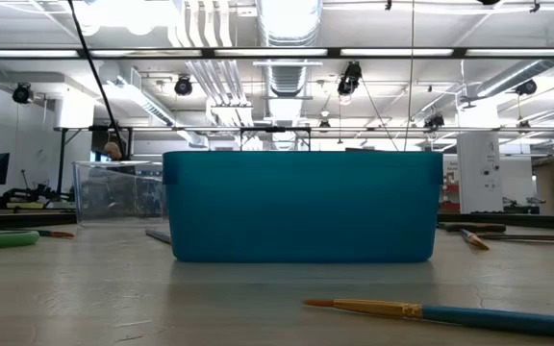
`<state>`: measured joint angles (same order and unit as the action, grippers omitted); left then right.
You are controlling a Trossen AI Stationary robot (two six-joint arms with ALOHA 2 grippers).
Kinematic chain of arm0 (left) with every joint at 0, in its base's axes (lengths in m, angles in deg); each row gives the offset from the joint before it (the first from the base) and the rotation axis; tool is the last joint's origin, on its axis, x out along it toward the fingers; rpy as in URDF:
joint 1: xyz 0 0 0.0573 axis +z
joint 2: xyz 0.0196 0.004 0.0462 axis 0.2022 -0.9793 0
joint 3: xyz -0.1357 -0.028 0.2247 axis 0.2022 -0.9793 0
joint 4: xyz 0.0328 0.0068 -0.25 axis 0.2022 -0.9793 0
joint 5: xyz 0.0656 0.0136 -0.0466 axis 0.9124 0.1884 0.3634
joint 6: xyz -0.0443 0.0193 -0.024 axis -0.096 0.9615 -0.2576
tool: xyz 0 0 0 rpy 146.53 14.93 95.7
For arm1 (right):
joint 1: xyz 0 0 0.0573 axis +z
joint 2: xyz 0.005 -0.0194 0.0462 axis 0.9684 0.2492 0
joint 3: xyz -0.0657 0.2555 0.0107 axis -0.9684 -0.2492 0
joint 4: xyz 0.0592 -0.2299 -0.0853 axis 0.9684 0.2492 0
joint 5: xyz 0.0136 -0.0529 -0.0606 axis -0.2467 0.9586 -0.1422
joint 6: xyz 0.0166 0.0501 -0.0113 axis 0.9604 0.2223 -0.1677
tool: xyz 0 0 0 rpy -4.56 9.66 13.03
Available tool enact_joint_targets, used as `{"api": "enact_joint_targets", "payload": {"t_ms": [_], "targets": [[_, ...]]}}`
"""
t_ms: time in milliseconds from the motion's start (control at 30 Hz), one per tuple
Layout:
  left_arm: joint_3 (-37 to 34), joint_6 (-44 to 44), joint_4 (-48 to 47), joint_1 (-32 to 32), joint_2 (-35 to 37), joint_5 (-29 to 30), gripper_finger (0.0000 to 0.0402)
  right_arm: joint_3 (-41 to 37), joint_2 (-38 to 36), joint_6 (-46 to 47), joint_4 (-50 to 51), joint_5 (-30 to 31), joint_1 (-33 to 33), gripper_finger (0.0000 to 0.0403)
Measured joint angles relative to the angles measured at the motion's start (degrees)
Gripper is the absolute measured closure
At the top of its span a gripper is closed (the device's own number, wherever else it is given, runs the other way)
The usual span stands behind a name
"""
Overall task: Pick & Place Paint Supplies
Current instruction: Put the black paint bottle into the green bin
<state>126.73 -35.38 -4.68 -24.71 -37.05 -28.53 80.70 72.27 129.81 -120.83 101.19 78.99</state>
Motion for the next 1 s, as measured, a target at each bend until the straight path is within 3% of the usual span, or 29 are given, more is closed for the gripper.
{"api": "enact_joint_targets", "payload": {"t_ms": [233,500,633,1000], "targets": [[0.0,-0.07,0.05,0.0,0.0,0.23,0.0293,0.0,0.02,0.01,-0.12,-0.19,0.0,0.0231],[0.0,-0.18,0.26,0.09,0.07,1.23,0.0293,0.0,0.15,2.39,-0.01,-0.99,0.04,0.011],[0.04,0.81,0.17,0.09,0.1,2.58,0.0293,0.0,0.15,2.39,-0.02,-1.22,0.04,0.0071],[-0.02,4.18,-2.58,0.11,6.28,10.01,0.0293,0.0,-0.38,7.3,2.13,-7.79,-0.04,0.0059]]}}
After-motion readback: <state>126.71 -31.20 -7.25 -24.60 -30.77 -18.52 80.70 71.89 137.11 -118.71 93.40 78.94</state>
